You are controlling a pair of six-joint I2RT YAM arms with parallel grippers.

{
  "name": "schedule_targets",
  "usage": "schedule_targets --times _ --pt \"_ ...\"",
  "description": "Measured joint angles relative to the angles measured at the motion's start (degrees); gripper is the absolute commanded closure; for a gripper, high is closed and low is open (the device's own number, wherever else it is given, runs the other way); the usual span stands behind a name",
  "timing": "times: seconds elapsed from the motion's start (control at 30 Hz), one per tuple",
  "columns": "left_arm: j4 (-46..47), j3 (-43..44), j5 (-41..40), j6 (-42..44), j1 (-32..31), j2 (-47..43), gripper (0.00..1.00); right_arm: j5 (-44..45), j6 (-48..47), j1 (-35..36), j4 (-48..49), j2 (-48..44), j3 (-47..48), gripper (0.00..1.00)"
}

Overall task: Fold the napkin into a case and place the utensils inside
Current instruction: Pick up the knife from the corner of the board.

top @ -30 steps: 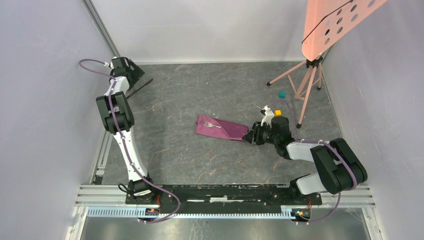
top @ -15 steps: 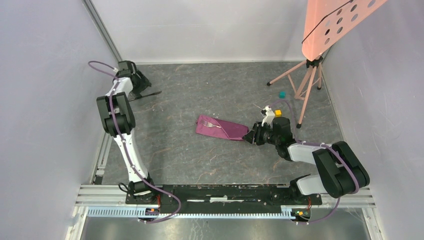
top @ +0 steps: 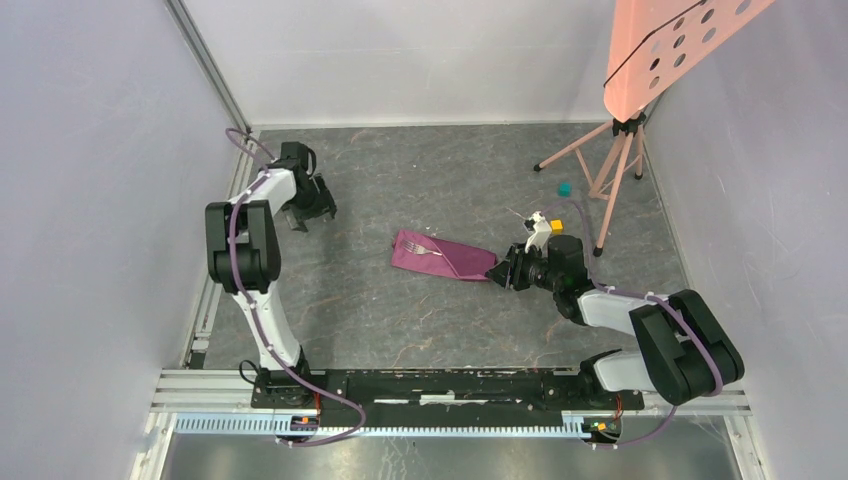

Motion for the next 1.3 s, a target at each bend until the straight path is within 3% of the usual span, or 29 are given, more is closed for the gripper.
schedule_targets --times 0.2,0.33,0.77,1.07,1.23,1.3 --pt "-0.02 -9.2 -1.62 -0.2 0.94 -12.9 0.07 -0.22 0.28 0.0 0.17 -0.11 -0.15 0.62" --pt "-0.96 -7.45 -6.1 -2.6 3.1 -17.18 0.14 -0.39 0.42 0.0 0.39 -0.15 -0.15 0.62" --pt "-10.73 9.7 -9.66 -7.06 8.02 3.32 0.27 -0.61 0.39 0.0 0.42 -0.39 -0.15 0.58" --pt "-14.84 16.46 -9.81 -10.03 8.66 10.23 0.46 -0.61 0.39 0.0 0.42 -0.42 -0.17 0.57" --pt "-17.16 22.62 -9.81 -10.05 9.11 14.08 0.66 -0.59 0.37 0.0 0.42 -0.42 -0.17 0.57" --pt "-18.03 24.87 -9.55 -10.05 9.42 15.39 0.81 -0.57 0.35 0.0 0.37 -0.52 -0.17 0.57"
